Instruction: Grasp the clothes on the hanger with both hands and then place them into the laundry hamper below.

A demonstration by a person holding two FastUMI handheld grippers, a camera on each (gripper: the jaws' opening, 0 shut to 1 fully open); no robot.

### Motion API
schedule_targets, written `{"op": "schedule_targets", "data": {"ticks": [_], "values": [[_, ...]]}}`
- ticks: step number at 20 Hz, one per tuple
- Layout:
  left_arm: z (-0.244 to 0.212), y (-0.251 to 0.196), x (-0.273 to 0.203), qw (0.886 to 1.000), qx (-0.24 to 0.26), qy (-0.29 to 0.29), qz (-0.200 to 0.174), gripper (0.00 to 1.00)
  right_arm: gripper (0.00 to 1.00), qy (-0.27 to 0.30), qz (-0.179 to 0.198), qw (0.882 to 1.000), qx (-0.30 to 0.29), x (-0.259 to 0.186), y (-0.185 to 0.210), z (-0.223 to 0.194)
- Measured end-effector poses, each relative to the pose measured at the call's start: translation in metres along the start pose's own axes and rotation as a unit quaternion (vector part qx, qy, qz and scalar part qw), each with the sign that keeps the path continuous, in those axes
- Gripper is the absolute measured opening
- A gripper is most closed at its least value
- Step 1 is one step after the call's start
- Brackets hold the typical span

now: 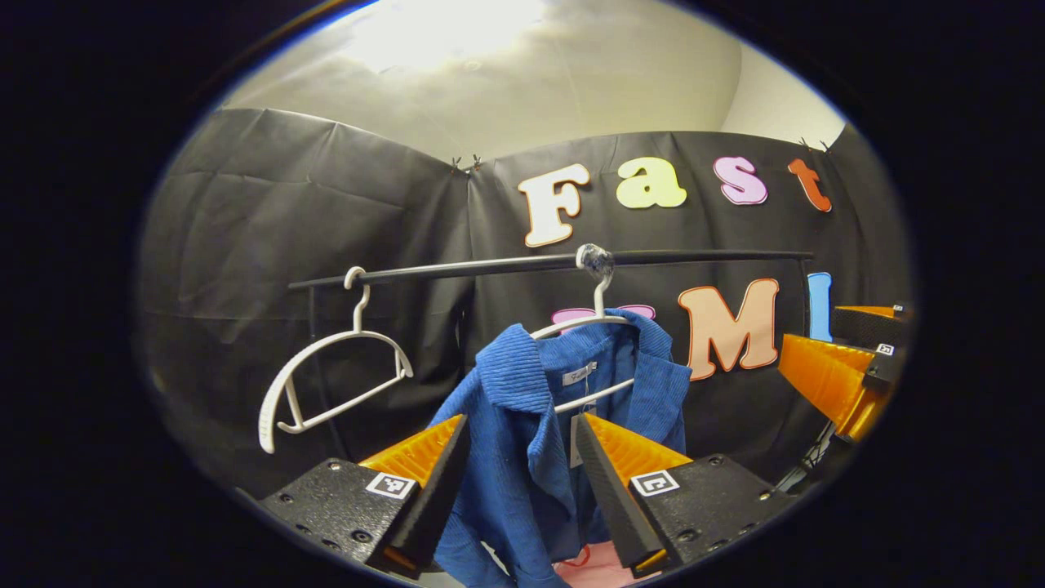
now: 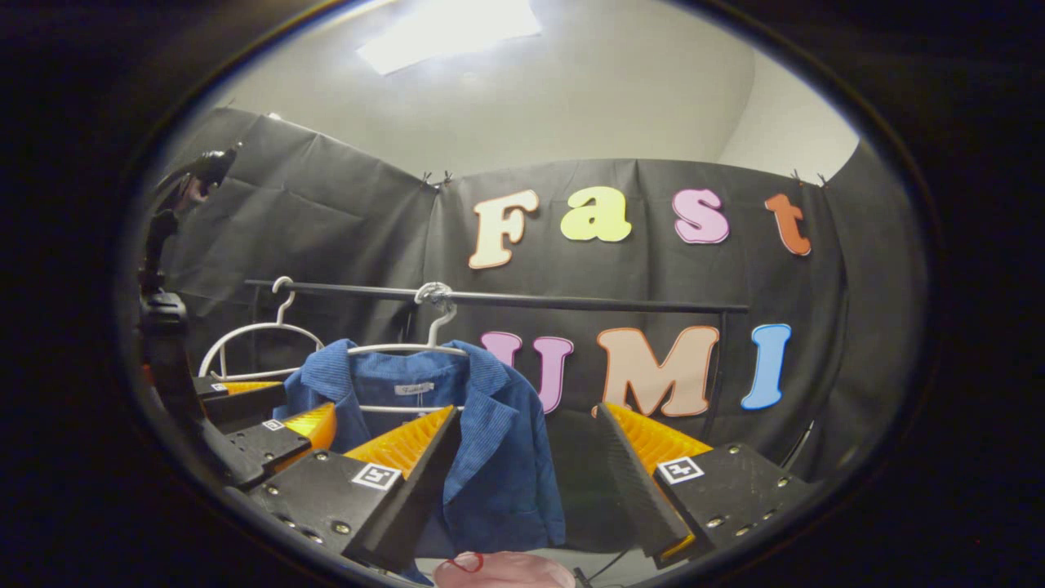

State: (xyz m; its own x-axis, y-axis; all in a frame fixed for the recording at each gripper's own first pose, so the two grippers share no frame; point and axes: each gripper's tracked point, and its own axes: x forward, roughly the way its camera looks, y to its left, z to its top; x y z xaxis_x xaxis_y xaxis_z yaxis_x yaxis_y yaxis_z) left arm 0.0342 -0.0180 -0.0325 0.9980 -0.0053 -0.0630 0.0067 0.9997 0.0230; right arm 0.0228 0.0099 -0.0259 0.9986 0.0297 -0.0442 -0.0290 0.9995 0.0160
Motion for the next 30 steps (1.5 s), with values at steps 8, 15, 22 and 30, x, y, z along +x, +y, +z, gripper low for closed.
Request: {"op": "schedule_targets", "data": {"ticks": [8, 15, 22, 30], "values": [[-0.035, 0.001, 0.032, 0.999, 0.009, 0.034, 0.009, 0.42, 0.98, 0.012, -0.004, 1.0, -0.009, 0.026, -0.003, -0.014], [-0.029, 0.01, 0.021, 0.999, -0.018, 0.042, -0.013, 0.01, 0.99, 0.028, 0.033, 0.999, 0.013, 0.064, 0.02, -0.036], [0.012, 0.012, 0.001, 0.997, -0.052, 0.019, -0.053, 0.0, 0.99, 0.053, 0.078, 0.994, 0.046, 0.112, 0.053, -0.069], [0.042, 0.041, -0.002, 0.998, -0.06, 0.004, -0.028, 0.0, 0.99, 0.102, 0.089, 0.987, 0.089, 0.151, 0.077, -0.122]]}}
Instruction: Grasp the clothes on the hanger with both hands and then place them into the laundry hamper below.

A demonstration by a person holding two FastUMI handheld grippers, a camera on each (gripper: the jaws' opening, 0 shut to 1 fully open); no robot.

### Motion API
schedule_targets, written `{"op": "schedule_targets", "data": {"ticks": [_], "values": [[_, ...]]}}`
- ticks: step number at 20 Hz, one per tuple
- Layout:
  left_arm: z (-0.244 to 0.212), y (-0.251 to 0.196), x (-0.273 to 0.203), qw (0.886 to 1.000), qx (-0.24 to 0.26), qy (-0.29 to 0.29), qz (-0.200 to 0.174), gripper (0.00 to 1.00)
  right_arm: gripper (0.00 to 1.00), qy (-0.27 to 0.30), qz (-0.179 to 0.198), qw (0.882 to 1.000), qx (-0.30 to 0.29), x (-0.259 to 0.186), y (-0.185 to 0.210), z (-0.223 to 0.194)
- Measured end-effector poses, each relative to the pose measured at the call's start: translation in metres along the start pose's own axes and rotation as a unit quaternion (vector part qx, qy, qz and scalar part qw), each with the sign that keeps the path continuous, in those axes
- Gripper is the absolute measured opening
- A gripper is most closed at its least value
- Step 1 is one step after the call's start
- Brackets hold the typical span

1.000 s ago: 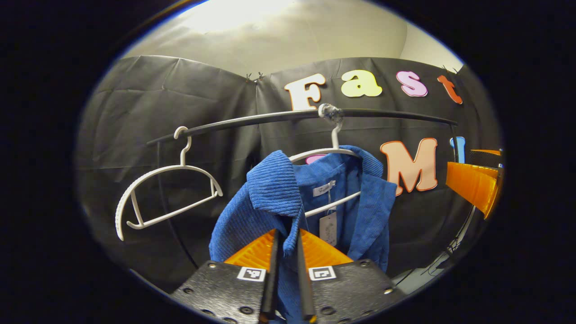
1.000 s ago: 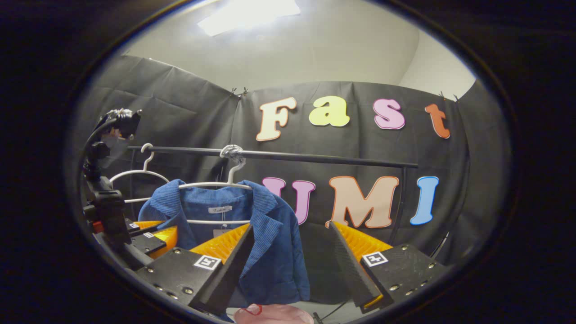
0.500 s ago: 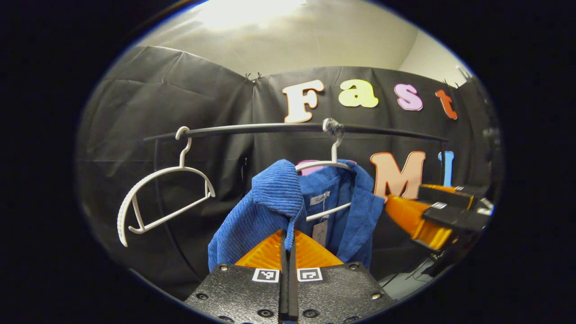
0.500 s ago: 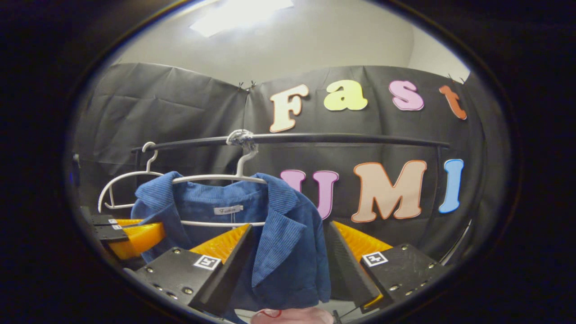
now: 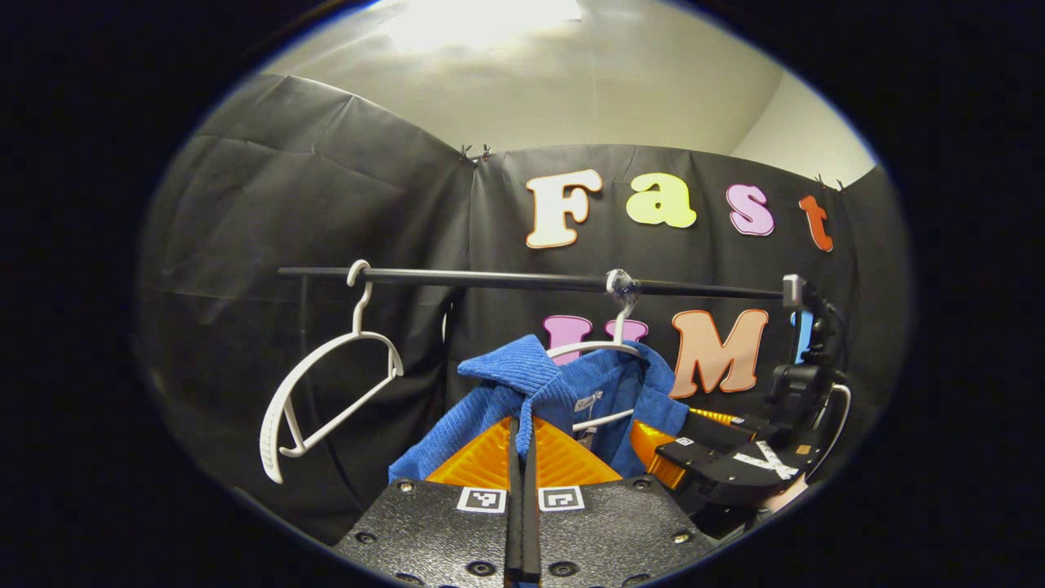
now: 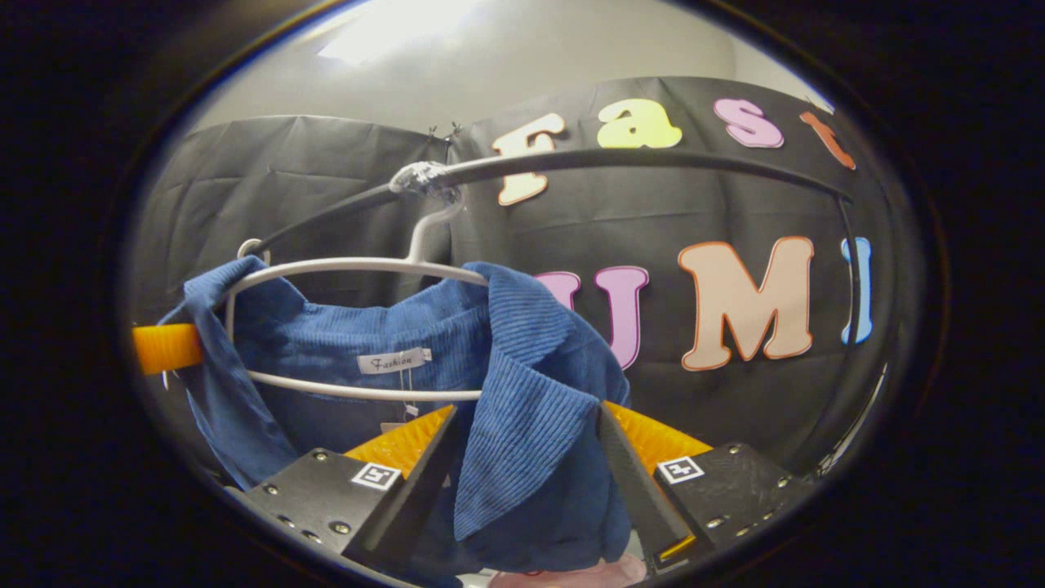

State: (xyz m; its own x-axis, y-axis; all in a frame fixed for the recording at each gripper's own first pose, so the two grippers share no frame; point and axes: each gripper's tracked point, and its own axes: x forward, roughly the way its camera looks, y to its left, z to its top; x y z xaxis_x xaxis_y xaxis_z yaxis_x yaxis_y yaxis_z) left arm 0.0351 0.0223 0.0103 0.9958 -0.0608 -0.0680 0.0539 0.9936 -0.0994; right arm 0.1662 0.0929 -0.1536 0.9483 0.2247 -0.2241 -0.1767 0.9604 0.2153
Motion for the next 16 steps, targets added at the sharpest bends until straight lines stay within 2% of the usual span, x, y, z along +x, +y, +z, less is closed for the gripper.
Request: {"op": "schedule_targets", "data": {"ticks": [3, 4, 8, 9, 10, 11, 13, 14, 16], "values": [[0.01, 0.006, 0.001, 1.0, 0.011, -0.015, 0.013, 0.0, 0.98, 0.03, 0.01, 0.999, 0.012, 0.018, 0.005, -0.019], [0.01, 0.007, 0.001, 1.0, 0.016, -0.016, 0.017, 0.0, 0.94, 0.035, 0.014, 0.999, 0.016, 0.021, 0.006, -0.022], [0.007, 0.017, 0.001, 0.999, 0.017, -0.012, 0.034, 0.0, 0.12, 0.048, -0.014, 0.999, 0.007, 0.024, -0.01, -0.025], [0.009, 0.021, 0.002, 0.999, 0.018, -0.013, 0.04, 0.0, 0.07, 0.045, -0.018, 0.999, 0.003, 0.023, -0.014, -0.022], [0.009, 0.025, 0.002, 0.999, 0.017, -0.014, 0.045, 0.0, 0.07, 0.04, -0.026, 0.999, -0.001, 0.022, -0.022, -0.016], [0.01, 0.028, 0.002, 0.999, 0.015, -0.015, 0.049, 0.0, 0.12, 0.035, -0.035, 0.999, -0.003, 0.02, -0.031, -0.012], [0.012, 0.036, 0.001, 0.998, 0.011, -0.016, 0.059, 0.0, 0.02, 0.022, -0.058, 0.998, 0.002, 0.019, -0.052, 0.002], [0.013, 0.04, 0.002, 0.998, 0.013, -0.017, 0.065, 0.0, 0.07, 0.014, -0.066, 0.998, 0.006, 0.02, -0.063, 0.012], [0.015, 0.046, 0.001, 0.997, 0.017, -0.02, 0.072, 0.0, 0.07, 0.004, -0.077, 0.997, 0.012, 0.027, -0.08, 0.024]]}}
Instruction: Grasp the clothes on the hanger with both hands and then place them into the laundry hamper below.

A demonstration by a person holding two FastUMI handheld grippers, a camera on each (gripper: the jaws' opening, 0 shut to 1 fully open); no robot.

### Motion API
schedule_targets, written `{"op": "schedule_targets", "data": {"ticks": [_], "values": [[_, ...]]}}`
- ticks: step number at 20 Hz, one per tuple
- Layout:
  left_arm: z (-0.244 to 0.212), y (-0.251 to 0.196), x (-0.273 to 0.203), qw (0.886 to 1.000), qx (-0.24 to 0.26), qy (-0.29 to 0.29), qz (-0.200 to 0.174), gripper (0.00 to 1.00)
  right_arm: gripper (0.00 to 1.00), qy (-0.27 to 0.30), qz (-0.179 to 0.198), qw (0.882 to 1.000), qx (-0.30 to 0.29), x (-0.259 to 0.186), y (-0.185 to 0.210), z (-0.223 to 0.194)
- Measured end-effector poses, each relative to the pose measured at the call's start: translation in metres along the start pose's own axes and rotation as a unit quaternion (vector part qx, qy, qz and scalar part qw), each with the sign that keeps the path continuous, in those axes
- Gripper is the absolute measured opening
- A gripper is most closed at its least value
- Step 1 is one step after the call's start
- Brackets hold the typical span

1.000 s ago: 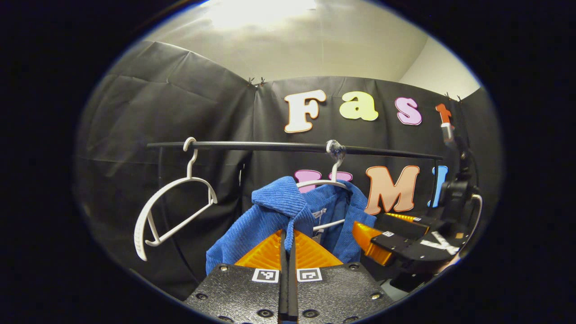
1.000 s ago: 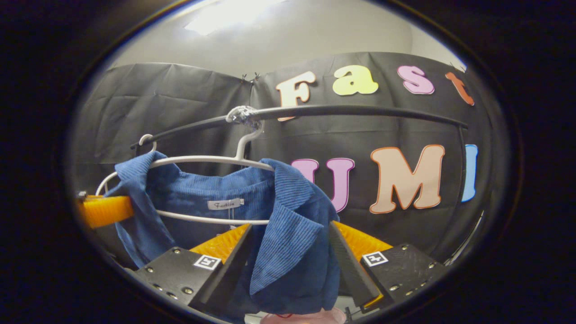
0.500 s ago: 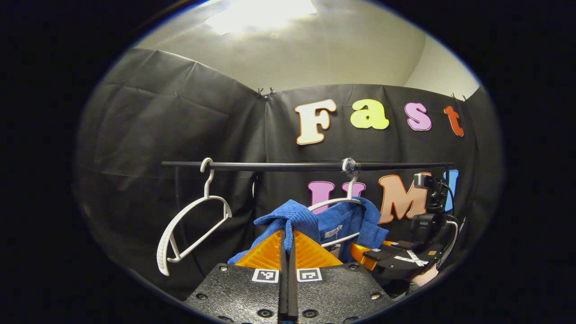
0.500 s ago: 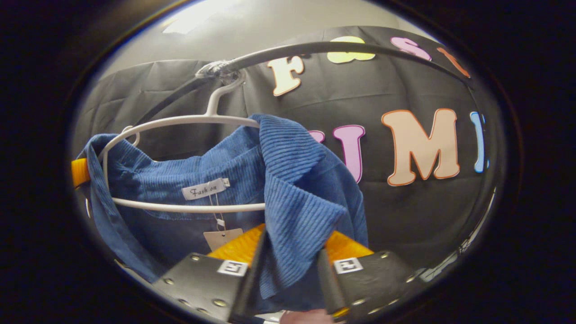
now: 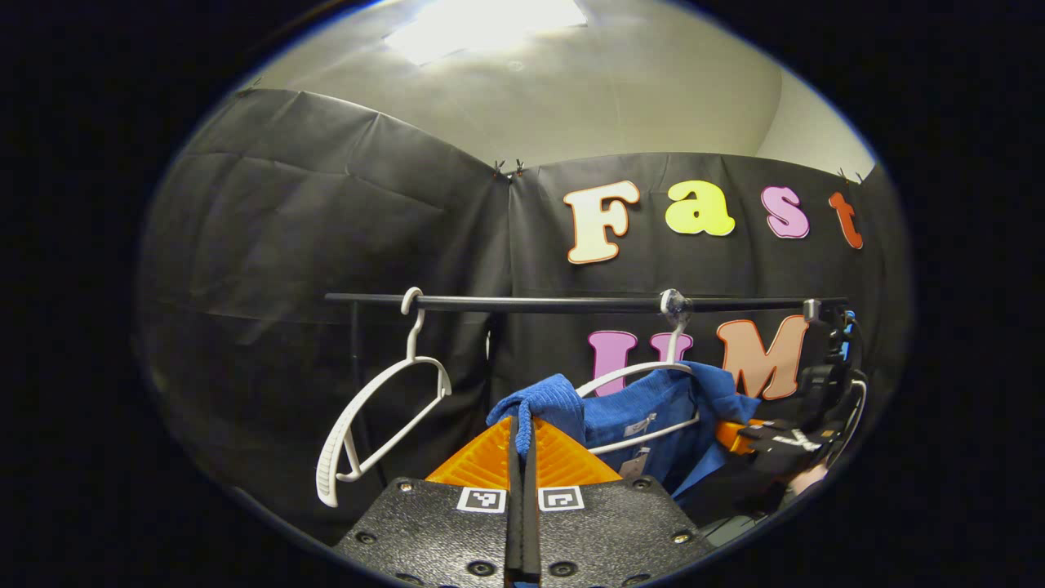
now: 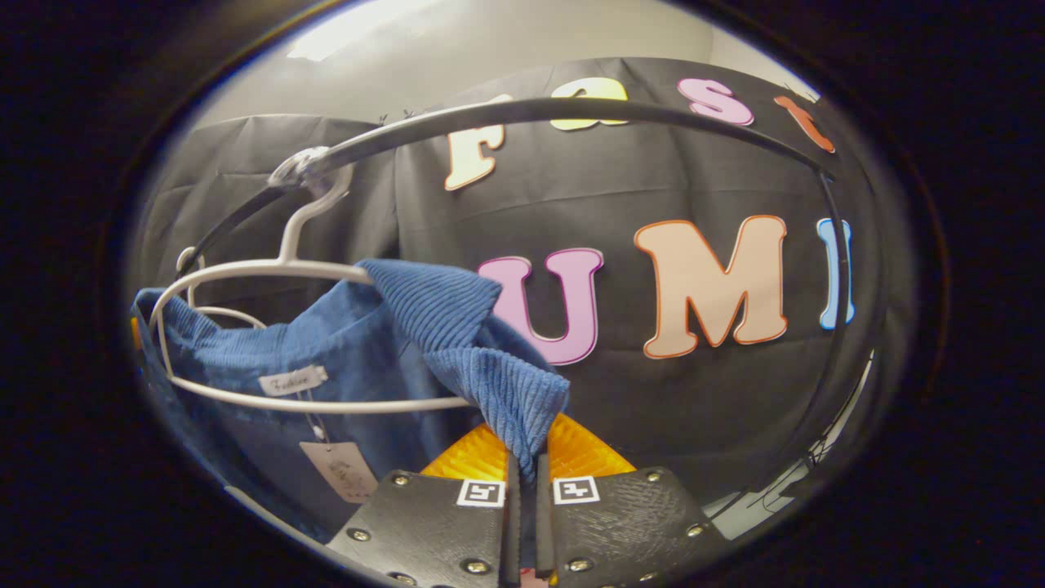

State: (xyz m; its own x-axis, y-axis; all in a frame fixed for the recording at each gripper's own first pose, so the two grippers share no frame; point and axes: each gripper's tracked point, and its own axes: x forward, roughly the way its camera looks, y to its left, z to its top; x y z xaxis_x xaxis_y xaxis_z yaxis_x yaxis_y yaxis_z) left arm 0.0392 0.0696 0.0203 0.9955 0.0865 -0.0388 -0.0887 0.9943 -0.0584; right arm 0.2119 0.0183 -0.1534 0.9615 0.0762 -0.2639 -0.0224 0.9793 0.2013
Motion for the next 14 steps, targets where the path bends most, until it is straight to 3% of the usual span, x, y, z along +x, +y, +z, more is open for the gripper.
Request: {"op": "schedule_targets", "data": {"ticks": [5, 14], "values": [[0.009, 0.016, 0.003, 1.0, 0.012, -0.01, 0.02, 0.02, 0.08, -0.051, -0.025, 0.998, -0.016, 0.018, -0.029, 0.051], [0.007, 0.058, 0.009, 0.997, 0.034, -0.008, 0.068, 0.0, 0.07, -0.104, -0.024, 0.993, -0.049, 0.055, -0.018, 0.103]]}}
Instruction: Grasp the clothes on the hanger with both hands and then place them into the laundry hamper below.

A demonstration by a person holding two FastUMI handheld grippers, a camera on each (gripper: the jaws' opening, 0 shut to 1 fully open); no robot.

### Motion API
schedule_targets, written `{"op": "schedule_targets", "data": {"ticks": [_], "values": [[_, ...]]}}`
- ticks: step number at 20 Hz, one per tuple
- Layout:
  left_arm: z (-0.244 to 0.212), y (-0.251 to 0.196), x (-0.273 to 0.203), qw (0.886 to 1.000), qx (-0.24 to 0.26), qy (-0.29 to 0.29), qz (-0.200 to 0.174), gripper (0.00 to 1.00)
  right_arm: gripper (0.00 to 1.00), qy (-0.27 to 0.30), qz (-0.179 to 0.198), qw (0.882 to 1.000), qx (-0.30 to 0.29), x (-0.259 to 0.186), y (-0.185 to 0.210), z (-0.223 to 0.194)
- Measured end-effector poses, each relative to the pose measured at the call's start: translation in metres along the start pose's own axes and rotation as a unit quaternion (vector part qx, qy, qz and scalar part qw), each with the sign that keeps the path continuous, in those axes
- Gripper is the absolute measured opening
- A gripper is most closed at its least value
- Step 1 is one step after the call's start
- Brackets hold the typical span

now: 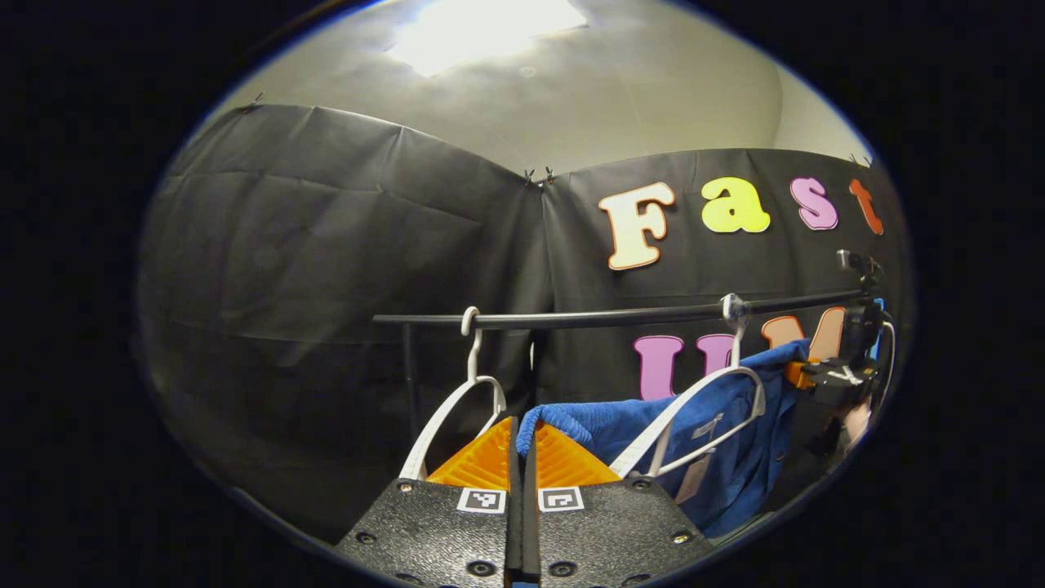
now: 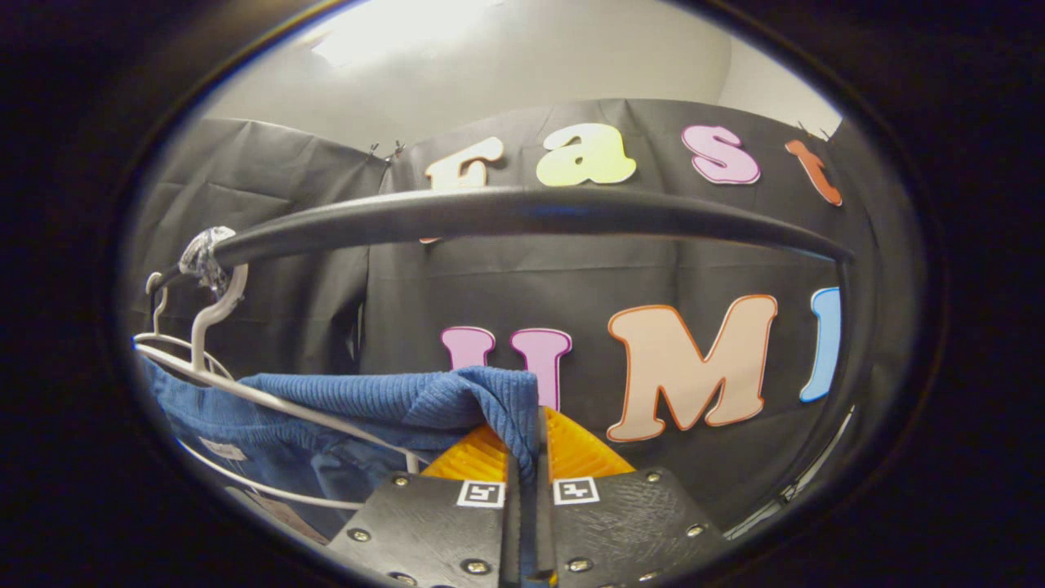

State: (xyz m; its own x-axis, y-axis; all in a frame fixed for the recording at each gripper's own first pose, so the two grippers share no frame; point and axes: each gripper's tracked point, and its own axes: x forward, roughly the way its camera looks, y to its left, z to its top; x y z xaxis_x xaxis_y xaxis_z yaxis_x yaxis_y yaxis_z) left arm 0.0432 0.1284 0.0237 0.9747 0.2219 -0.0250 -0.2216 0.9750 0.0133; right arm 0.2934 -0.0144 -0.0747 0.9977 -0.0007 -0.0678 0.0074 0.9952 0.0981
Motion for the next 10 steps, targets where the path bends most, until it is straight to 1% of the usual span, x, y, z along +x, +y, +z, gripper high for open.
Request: {"op": "schedule_targets", "data": {"ticks": [2, 3, 4, 5, 6, 8, 9, 10], "values": [[-0.011, 0.006, 0.004, 1.0, 0.012, 0.009, 0.011, 0.0, 0.07, -0.006, 0.008, 1.0, -0.003, 0.003, 0.006, 0.006], [-0.018, 0.009, 0.005, 1.0, 0.018, 0.015, 0.016, 0.02, 0.07, -0.009, 0.011, 1.0, -0.006, 0.003, 0.009, 0.008], [-0.025, 0.01, 0.005, 0.999, 0.022, 0.02, 0.018, 0.0, 0.07, -0.011, 0.012, 1.0, -0.01, 0.003, 0.01, 0.009], [-0.031, 0.01, 0.004, 0.999, 0.023, 0.023, 0.017, 0.0, 0.07, -0.013, 0.012, 1.0, -0.014, 0.003, 0.011, 0.008], [-0.038, 0.009, 0.003, 0.999, 0.025, 0.025, 0.015, 0.0, 0.12, -0.012, 0.012, 1.0, -0.018, 0.006, 0.011, 0.008], [-0.053, 0.006, 0.001, 0.999, 0.027, 0.03, 0.009, 0.0, 0.12, -0.01, 0.01, 1.0, -0.02, 0.009, 0.009, 0.004], [-0.06, 0.003, 0.0, 0.999, 0.029, 0.031, 0.004, 0.0, 0.07, -0.012, 0.007, 1.0, -0.019, 0.009, 0.007, 0.004], [-0.07, -0.002, -0.001, 0.999, 0.031, 0.034, -0.002, 0.01, 0.07, -0.013, 0.006, 1.0, -0.019, 0.009, 0.006, 0.006]]}}
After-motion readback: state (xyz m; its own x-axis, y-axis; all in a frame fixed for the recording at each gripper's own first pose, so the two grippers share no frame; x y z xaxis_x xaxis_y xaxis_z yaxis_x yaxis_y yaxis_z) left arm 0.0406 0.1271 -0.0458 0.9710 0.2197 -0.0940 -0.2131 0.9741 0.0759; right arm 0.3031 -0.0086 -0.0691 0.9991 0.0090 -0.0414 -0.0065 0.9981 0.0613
